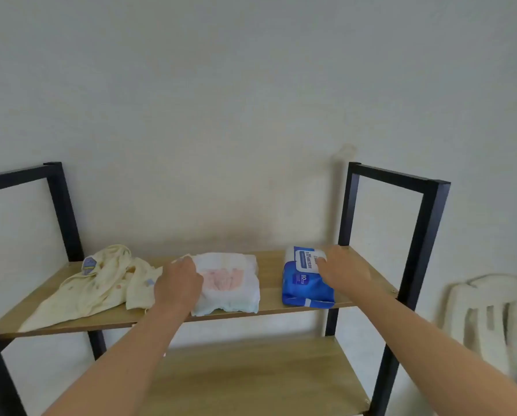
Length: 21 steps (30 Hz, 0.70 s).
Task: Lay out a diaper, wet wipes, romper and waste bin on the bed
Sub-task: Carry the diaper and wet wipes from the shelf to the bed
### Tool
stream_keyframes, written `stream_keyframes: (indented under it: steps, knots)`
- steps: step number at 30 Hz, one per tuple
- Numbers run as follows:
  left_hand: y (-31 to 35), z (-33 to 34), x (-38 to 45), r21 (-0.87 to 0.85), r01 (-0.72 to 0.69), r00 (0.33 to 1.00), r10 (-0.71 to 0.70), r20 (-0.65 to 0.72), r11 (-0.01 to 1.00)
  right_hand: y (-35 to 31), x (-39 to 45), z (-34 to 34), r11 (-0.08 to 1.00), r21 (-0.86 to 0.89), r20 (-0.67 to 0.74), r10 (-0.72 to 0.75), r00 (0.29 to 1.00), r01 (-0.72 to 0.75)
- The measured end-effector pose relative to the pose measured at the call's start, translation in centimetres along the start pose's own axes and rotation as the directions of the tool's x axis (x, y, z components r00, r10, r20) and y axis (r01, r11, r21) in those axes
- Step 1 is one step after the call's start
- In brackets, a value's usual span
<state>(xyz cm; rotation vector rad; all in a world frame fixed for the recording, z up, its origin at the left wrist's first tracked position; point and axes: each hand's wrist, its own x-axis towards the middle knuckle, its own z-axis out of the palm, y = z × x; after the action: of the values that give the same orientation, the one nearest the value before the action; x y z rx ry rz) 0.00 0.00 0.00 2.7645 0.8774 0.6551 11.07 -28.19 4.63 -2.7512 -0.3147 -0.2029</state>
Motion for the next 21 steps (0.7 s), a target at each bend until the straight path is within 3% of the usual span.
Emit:
stream_keyframes:
  steps: [4, 7, 13, 17, 21]
  knots:
    - [-0.1, 1.7, 1.7, -0.077, 0.148, 0.977, -0.134, 0.165, 0.986, 0.0, 1.1, -0.3, 0.976, 0.187, 0.248, 0.064, 0.967, -0.113]
    - [0.2, 2.9, 2.6, -0.125, 0.232, 0.953, -0.2, 0.227, 0.965, -0.8, 2.0, 0.1, 0.931, 0.309, 0.359, 0.072, 0.93, -0.192]
    - [0.7, 3.1, 3.7, -0.097, 0.291, 0.901, -0.238, 0.363, 0.952, -2.3, 3.4, -0.2, 0.926, 0.272, 0.47, 0.111, 0.876, -0.263]
    - [1.6, 2.5, 3.8, -0.123, 0.282, 0.905, -0.222, 0.362, 0.951, -2.4, 3.9, -0.4, 0.92, 0.269, 0.519, 0.111, 0.848, -0.285]
    - [2.2, 2.4, 3.8, -0.284, 0.324, 0.901, -0.203, 0.384, 0.902, -2.8, 4.5, 0.5, 0.906, 0.29, 0.53, 0.115, 0.84, -0.307]
